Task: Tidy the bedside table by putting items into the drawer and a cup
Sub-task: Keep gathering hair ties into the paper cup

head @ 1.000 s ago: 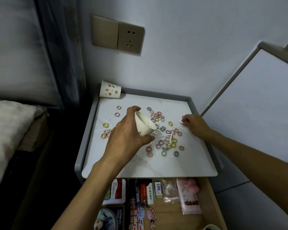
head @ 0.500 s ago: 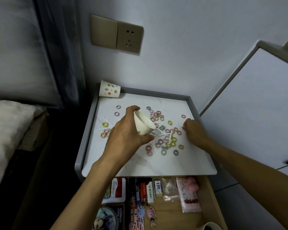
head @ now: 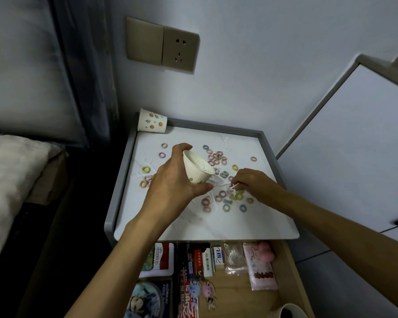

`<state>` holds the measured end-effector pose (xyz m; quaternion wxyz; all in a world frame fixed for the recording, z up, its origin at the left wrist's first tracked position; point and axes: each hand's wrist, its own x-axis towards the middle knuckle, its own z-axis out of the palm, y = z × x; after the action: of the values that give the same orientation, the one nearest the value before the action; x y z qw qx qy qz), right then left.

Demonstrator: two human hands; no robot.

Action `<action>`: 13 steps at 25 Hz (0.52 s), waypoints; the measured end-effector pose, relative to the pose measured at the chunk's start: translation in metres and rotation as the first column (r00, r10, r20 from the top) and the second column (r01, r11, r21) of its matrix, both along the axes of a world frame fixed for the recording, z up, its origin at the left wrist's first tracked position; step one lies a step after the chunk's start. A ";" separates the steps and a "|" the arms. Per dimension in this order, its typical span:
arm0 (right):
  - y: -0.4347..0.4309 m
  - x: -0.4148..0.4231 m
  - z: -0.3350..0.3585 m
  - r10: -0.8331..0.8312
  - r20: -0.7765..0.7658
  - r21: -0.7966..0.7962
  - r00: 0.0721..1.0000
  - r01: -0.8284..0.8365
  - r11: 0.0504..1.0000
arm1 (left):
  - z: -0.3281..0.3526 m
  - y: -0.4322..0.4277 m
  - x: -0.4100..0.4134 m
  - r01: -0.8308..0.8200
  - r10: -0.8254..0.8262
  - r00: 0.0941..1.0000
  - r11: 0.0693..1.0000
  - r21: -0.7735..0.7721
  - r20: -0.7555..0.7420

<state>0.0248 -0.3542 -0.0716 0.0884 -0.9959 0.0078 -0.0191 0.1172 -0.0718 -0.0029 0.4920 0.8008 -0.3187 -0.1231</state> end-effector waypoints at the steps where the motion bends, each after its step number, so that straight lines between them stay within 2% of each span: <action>1: 0.000 0.000 -0.003 -0.017 0.001 0.022 1.000 0.017 1.000 | 0.000 0.000 0.001 -0.005 0.005 1.000 1.000 -0.003 -0.003; 6: -0.002 -0.004 -0.007 -0.047 0.057 0.038 0.997 0.045 0.998 | -0.001 -0.001 0.001 -0.003 0.003 1.000 1.000 -0.002 -0.005; 13: 0.000 -0.009 0.000 -0.012 -0.035 -0.016 0.999 0.011 1.000 | -0.001 -0.001 0.000 -0.001 0.001 1.000 1.000 0.004 -0.005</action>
<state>0.0161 -0.3545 -0.0717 0.0800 -0.9967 0.0150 -0.0022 0.1171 -0.0723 -0.0037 0.4910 0.8017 -0.3169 -0.1255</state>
